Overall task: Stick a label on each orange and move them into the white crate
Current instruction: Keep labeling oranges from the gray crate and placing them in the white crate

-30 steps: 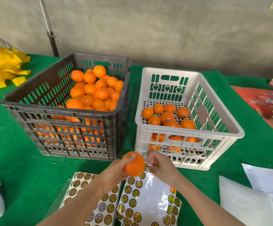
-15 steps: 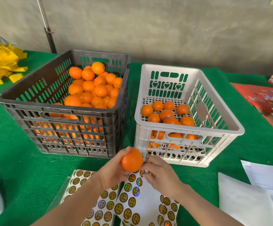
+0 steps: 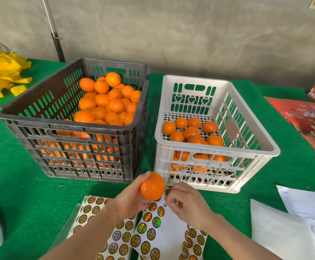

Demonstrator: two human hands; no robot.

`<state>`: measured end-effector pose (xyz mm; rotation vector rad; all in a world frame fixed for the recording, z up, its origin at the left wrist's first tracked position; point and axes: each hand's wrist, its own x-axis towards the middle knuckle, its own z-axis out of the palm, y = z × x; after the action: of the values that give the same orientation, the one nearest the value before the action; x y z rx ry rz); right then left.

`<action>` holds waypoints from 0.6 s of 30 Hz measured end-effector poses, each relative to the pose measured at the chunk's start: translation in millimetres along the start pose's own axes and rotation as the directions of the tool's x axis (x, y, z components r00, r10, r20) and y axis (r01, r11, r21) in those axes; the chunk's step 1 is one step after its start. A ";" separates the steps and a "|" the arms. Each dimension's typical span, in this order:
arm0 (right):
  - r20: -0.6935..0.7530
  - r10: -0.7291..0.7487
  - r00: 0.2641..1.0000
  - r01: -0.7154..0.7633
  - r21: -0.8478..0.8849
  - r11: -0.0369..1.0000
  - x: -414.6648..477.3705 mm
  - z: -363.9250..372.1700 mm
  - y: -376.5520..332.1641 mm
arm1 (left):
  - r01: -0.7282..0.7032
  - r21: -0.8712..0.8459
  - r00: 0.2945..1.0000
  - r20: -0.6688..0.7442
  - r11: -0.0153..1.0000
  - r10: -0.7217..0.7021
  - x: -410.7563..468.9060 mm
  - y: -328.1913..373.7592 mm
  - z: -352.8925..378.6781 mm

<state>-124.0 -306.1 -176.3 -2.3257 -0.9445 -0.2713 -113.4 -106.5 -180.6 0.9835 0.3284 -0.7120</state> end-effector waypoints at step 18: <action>0.152 0.679 0.718 -0.374 0.907 0.192 37.9 -42.2 -55.6 | -0.307 0.301 0.945 -0.017 0.903 0.327 -33.0 15.9 17.9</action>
<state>-133.2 -279.1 -102.1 -1.3228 0.0505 0.1978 -127.8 -103.0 -142.6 1.3128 0.1143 -0.4351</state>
